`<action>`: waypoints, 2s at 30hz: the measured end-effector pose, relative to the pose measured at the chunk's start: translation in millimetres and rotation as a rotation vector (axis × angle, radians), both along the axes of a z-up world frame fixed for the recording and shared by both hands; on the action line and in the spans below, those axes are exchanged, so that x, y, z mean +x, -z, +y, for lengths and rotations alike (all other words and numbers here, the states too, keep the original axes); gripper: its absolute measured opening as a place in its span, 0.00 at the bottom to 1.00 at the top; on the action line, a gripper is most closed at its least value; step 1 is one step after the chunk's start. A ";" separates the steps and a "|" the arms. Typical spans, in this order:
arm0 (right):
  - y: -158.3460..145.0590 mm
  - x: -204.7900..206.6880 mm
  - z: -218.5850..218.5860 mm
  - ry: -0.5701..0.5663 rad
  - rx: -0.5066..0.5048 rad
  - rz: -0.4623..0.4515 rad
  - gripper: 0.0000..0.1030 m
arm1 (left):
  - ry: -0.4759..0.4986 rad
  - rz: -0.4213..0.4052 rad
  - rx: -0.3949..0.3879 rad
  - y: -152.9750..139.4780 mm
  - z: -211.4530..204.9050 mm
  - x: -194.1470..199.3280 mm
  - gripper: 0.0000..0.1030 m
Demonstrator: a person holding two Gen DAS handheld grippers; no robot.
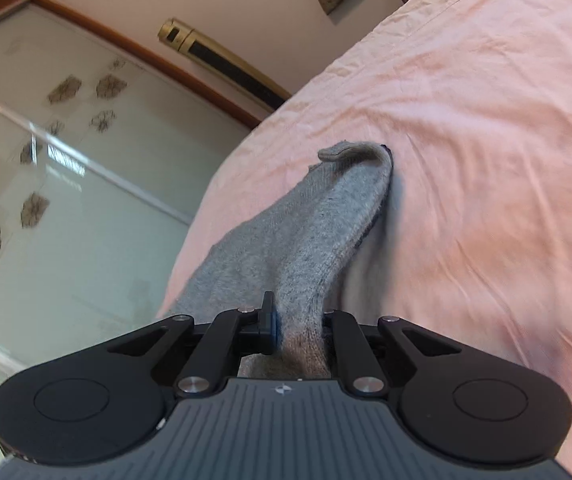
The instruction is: Fold small clothes
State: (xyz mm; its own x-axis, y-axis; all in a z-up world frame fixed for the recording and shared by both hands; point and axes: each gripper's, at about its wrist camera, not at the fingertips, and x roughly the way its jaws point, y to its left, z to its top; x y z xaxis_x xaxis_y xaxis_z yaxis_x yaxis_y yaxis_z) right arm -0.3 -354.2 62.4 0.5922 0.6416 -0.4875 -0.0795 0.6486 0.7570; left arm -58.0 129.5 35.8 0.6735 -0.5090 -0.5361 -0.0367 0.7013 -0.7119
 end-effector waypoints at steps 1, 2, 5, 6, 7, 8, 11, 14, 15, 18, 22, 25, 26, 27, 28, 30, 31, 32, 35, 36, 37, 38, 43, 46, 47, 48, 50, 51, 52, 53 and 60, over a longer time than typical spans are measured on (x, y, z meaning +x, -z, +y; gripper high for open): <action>1.3 -12.8 -4.4 -0.010 -0.007 0.017 0.14 | 0.036 0.023 0.028 6.4 -0.5 -10.5 0.05; 4.9 -26.4 -9.1 -0.017 -0.010 0.043 0.14 | 0.067 0.046 0.059 14.0 0.9 -20.1 0.05; 16.3 -56.1 -17.7 -0.036 -0.031 0.092 0.20 | 0.091 0.027 0.245 14.6 6.8 -36.8 0.09; 14.3 -59.5 -17.9 -0.034 -0.078 0.100 0.32 | 0.078 0.005 0.286 7.7 11.9 -36.4 0.13; 9.6 -59.5 -20.2 -0.018 -0.122 0.093 0.46 | 0.058 -0.028 0.315 -1.8 16.4 -34.5 0.19; 1.2 -57.2 -22.7 0.012 -0.169 0.055 0.77 | 0.025 -0.079 0.336 -12.9 20.2 -30.5 0.25; -29.2 -34.4 -23.0 0.075 -0.250 -0.157 0.93 | -0.113 -0.255 0.442 -45.5 19.8 -5.9 0.83; -43.6 13.6 6.0 0.008 -0.428 -0.301 0.81 | -0.123 -0.285 0.586 -48.0 -3.1 49.2 0.86; -42.8 29.7 24.9 -0.037 -0.551 -0.330 0.80 | -0.090 -0.253 0.616 -42.7 -12.8 71.1 0.86; -22.0 72.0 82.9 -0.203 -0.894 -0.375 0.65 | -0.044 -0.184 0.647 -23.7 -37.7 123.4 0.84; 5.9 100.5 117.6 -0.361 -0.998 -0.326 0.45 | 0.061 -0.085 0.673 3.2 -64.2 174.2 0.75; 4.3 110.2 114.1 -0.308 -0.981 -0.303 0.45 | 0.093 -0.058 0.703 17.4 -75.4 188.8 0.75; 3.0 111.9 111.2 -0.291 -0.979 -0.303 0.45 | 0.103 -0.074 0.716 17.2 -79.0 189.2 0.74; 4.5 114.2 109.3 -0.279 -0.980 -0.299 0.45 | 0.115 -0.087 0.730 16.2 -82.1 189.0 0.68; 7.5 114.3 108.6 -0.289 -0.977 -0.286 0.45 | 0.116 -0.092 0.734 15.7 -84.0 188.2 0.50; 15.0 115.0 106.5 -0.288 -0.959 -0.258 0.41 | 0.121 -0.097 0.722 13.0 -84.6 187.6 0.19; 14.0 116.9 102.6 -0.278 -0.924 -0.244 0.35 | 0.119 -0.095 0.719 11.0 -84.9 188.0 0.12; 12.4 120.2 98.5 -0.249 -0.889 -0.226 0.13 | 0.113 -0.096 0.712 8.6 -84.2 186.6 0.11; 0.2 124.1 80.5 -0.173 -0.769 -0.221 0.07 | 0.069 -0.145 0.735 -4.7 -82.7 182.0 0.09; -4.4 123.8 73.2 -0.134 -0.740 -0.226 0.07 | 0.051 -0.160 0.735 -10.4 -80.1 179.2 0.09; -8.3 123.7 68.0 -0.107 -0.725 -0.230 0.07 | 0.027 -0.172 0.733 -14.9 -76.2 178.5 0.09; -12.2 124.3 61.4 -0.086 -0.694 -0.237 0.07 | 0.012 -0.177 0.738 -16.7 -73.3 178.6 0.09; 12.2 137.8 52.7 -0.056 -0.700 -0.173 0.07 | 0.037 -0.117 0.886 11.1 -86.2 183.5 0.13; 15.7 134.1 43.5 0.027 -0.627 -0.168 0.18 | -0.005 -0.146 0.899 0.3 -89.3 167.6 0.23; 10.0 128.9 39.6 0.066 -0.616 -0.184 0.33 | -0.028 -0.158 0.894 -7.1 -90.4 160.9 0.25; 1.8 121.4 36.4 0.098 -0.607 -0.217 0.47 | -0.046 -0.183 0.875 -15.7 -92.1 153.1 0.28; -14.2 109.0 36.0 0.117 -0.552 -0.265 0.48 | -0.040 -0.238 0.824 -27.0 -101.1 142.6 0.43; -18.2 105.9 39.8 0.090 -0.492 -0.266 0.49 | -0.022 -0.253 0.814 -28.4 -109.3 141.1 0.63; -19.4 105.5 47.0 0.058 -0.448 -0.262 0.51 | 0.010 -0.264 0.820 -26.8 -121.0 142.7 0.74; -18.0 106.4 57.3 0.031 -0.419 -0.257 0.58 | 0.043 -0.271 0.839 -21.7 -131.7 145.1 0.74; 37.4 122.9 100.8 -0.025 -0.642 -0.233 0.81 | 0.066 -0.156 0.865 18.6 -120.4 164.9 0.86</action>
State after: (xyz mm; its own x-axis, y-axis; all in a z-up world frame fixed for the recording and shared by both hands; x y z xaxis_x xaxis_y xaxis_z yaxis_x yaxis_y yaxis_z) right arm 122.6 -253.4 25.0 0.7167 0.2825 -0.6376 -0.2146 0.9593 0.1838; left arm 106.9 9.1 17.2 0.7544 -0.0076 -0.6564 0.0764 0.9941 0.0763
